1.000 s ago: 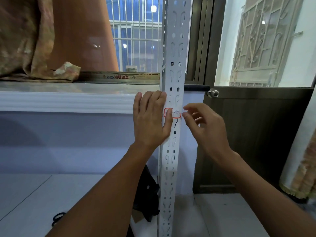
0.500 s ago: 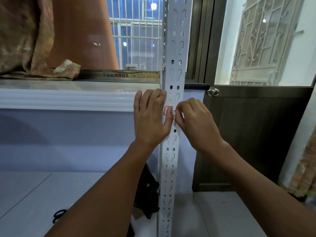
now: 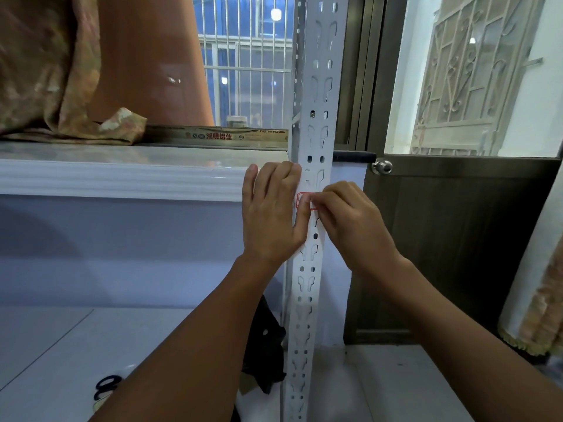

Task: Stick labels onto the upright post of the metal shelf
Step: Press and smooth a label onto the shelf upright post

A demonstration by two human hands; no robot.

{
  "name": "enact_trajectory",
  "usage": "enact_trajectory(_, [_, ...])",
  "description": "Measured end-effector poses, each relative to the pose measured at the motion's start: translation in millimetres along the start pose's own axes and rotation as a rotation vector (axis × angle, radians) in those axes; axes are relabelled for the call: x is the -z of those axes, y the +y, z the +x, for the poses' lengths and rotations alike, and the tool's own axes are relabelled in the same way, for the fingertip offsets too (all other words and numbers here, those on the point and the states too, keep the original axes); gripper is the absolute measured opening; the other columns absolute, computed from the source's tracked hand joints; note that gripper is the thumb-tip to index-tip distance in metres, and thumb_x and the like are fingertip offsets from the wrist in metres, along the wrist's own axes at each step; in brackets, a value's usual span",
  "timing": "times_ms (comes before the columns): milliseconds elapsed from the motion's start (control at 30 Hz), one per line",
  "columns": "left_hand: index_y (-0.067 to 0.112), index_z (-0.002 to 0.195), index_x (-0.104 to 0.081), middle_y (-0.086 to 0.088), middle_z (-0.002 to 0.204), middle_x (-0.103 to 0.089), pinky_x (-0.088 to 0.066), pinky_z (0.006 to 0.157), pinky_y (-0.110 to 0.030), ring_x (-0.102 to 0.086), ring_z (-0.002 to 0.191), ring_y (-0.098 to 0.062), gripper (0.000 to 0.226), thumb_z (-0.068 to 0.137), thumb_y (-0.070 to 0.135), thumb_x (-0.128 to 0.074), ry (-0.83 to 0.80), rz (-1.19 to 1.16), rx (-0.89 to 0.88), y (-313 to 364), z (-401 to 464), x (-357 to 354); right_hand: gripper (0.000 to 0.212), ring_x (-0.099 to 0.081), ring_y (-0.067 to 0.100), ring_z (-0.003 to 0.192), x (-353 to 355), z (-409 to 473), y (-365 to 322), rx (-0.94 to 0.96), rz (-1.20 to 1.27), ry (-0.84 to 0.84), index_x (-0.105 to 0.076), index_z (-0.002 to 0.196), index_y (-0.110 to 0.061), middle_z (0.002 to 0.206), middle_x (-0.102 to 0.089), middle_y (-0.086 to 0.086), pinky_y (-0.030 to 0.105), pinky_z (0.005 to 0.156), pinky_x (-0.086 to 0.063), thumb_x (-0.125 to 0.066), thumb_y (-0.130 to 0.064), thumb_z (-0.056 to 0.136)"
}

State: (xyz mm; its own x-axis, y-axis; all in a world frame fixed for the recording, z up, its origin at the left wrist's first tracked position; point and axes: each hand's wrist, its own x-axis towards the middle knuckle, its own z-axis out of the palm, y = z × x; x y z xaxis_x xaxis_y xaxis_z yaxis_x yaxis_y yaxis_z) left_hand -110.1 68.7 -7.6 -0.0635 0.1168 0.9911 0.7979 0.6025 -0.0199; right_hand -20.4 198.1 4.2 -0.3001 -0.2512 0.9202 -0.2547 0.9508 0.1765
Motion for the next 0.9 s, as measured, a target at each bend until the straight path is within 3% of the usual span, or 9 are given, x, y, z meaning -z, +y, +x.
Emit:
enact_trajectory(167, [0.009,0.129,-0.054,-0.009,0.132,-0.062,-0.021,0.124,-0.048,-0.052,0.130,-0.030,0.039,0.097,0.031,-0.049,0.011,0.004,-0.001,0.7,0.2,0.3,0.009,-0.059,0.023,0.077,-3.8,0.4,-2.5,-0.026,-0.051,-0.014,-0.067,0.092,-0.001,0.087,-0.064,0.011,0.034,0.070,-0.055,-0.069,-0.010,0.092])
enact_trajectory(367, [0.007,0.130,-0.055,-0.009,0.133,-0.061,-0.021,0.124,-0.048,-0.052,0.131,-0.030,0.039,0.099,0.031,-0.048,-0.008,0.006,-0.010,-0.7,-0.4,2.4,0.015,-0.054,0.022,0.077,-8.7,-7.0,-1.6,-0.095,-0.089,-0.123,-0.063,0.091,-0.004,0.086,-0.060,0.010,0.039,0.070,-0.051,-0.064,-0.019,0.094])
enact_trajectory(500, [0.012,0.131,-0.049,-0.009,0.133,-0.061,-0.017,0.125,-0.045,-0.051,0.131,-0.029,0.043,0.103,0.041,-0.034,-0.014,-0.001,-0.013,-1.2,0.4,1.9,0.011,-0.055,0.009,0.082,3.1,-37.0,-8.1,-0.348,0.150,-0.138,-0.062,0.092,-0.014,0.092,-0.062,-0.003,0.016,0.073,-0.048,-0.071,-0.022,0.092])
enact_trajectory(567, [0.013,0.131,-0.046,-0.009,0.133,-0.060,-0.017,0.125,-0.044,-0.050,0.131,-0.029,0.044,0.103,0.044,-0.031,-0.011,0.003,-0.012,-1.5,0.2,0.7,0.013,-0.055,0.007,0.078,6.2,-31.8,-8.4,-0.392,0.211,-0.102,-0.061,0.088,-0.016,0.089,-0.061,-0.006,0.013,0.070,-0.045,-0.071,-0.023,0.092])
enact_trajectory(667, [0.012,0.132,-0.047,-0.009,0.134,-0.060,-0.017,0.125,-0.045,-0.050,0.132,-0.029,0.042,0.103,0.041,-0.035,-0.002,0.005,-0.013,-2.1,-0.8,-0.1,0.014,-0.055,0.007,0.077,6.1,-14.0,-6.9,-0.356,0.237,-0.050,-0.061,0.089,-0.015,0.090,-0.061,-0.004,0.012,0.070,-0.045,-0.072,-0.024,0.091])
enact_trajectory(767, [0.011,0.131,-0.050,-0.009,0.134,-0.060,-0.020,0.124,-0.048,-0.050,0.133,-0.030,0.045,0.103,0.041,-0.032,-0.018,0.002,0.003,-0.6,-0.4,1.1,0.017,-0.058,0.009,0.088,1.9,-6.5,-6.5,-0.271,0.224,-0.048,-0.066,0.109,-0.010,0.102,-0.064,0.003,0.011,0.078,-0.046,-0.069,-0.018,0.094])
enact_trajectory(833, [0.010,0.131,-0.053,-0.009,0.134,-0.060,-0.020,0.124,-0.048,-0.051,0.133,-0.030,0.049,0.104,0.043,-0.030,-0.029,0.003,0.013,1.0,0.1,2.7,0.022,-0.061,0.017,0.092,-1.1,-7.4,-6.7,-0.186,0.181,-0.019,-0.067,0.116,-0.007,0.104,-0.065,0.007,0.022,0.081,-0.052,-0.068,-0.014,0.095])
enact_trajectory(900, [0.008,0.131,-0.054,-0.009,0.134,-0.060,-0.019,0.125,-0.047,-0.051,0.132,-0.030,0.044,0.103,0.037,-0.036,-0.030,0.002,0.014,0.9,0.1,3.6,0.020,-0.061,0.023,0.087,-2.1,-8.6,-7.5,-0.088,0.107,0.002,-0.068,0.113,-0.003,0.097,-0.065,0.010,0.033,0.074,-0.055,-0.068,-0.008,0.094])
